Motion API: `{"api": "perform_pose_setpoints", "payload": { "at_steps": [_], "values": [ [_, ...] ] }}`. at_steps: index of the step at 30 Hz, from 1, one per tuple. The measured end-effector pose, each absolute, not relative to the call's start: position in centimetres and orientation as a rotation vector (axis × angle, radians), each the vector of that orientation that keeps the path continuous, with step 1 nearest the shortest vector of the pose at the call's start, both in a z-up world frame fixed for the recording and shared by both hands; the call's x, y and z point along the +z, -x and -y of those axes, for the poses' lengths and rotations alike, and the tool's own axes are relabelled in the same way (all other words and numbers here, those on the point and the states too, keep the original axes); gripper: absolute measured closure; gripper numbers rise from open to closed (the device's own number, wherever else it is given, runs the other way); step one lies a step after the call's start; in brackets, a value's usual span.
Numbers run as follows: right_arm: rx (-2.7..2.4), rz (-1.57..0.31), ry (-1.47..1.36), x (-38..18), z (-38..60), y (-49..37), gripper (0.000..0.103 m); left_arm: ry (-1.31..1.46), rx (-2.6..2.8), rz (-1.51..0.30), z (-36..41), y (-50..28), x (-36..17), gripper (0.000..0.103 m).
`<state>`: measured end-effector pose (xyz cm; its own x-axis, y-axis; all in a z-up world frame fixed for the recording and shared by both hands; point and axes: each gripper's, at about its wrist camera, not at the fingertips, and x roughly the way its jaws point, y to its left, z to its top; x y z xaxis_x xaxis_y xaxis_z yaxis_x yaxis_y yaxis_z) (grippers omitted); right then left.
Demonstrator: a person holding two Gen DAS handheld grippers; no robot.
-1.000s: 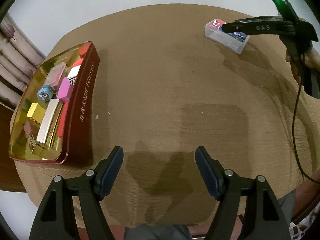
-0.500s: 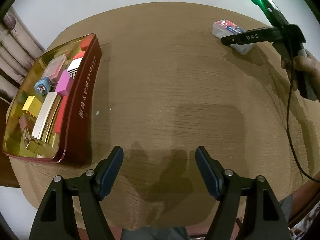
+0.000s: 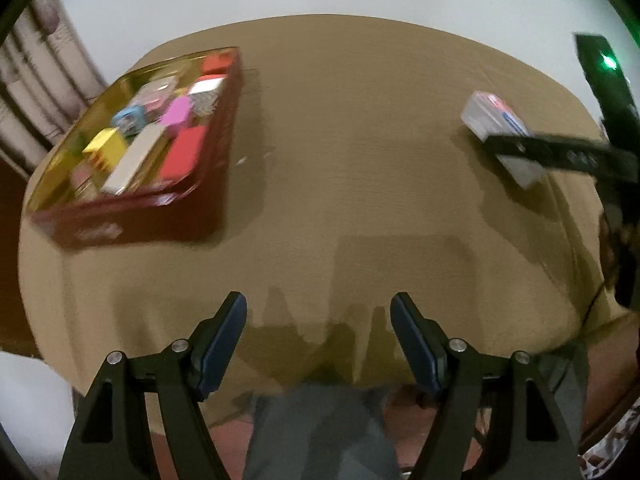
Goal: Organize rigid objects
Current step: 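Lift the floss box and carry it over the tin with the right gripper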
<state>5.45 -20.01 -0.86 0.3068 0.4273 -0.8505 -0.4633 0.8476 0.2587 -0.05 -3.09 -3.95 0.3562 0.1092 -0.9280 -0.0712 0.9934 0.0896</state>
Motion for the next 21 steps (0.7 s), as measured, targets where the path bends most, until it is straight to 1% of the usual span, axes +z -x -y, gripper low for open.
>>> {"api": "perform_pose_setpoints", "payload": {
  "at_steps": [3,8,15,21],
  "values": [
    [0.606,-1.123,0.004,-0.5,19.1,-2.2,0.041,-0.027,0.160,-1.177,1.5,2.4,-3.1,0.032],
    [0.675,-1.106,-0.046,2.2,16.5,0.9,0.041,0.049,0.235,-1.187,-2.8,4.8,-2.3,0.032],
    [0.799,-1.055,0.009,7.2,9.5,1.6,0.041,0.143,0.309,-1.177,-8.0,7.7,-2.0,0.032],
    [0.868,-1.041,0.123,9.7,1.5,0.3,0.041,0.180,0.350,-1.164,-11.2,8.0,-1.7,0.032]
  ]
}}
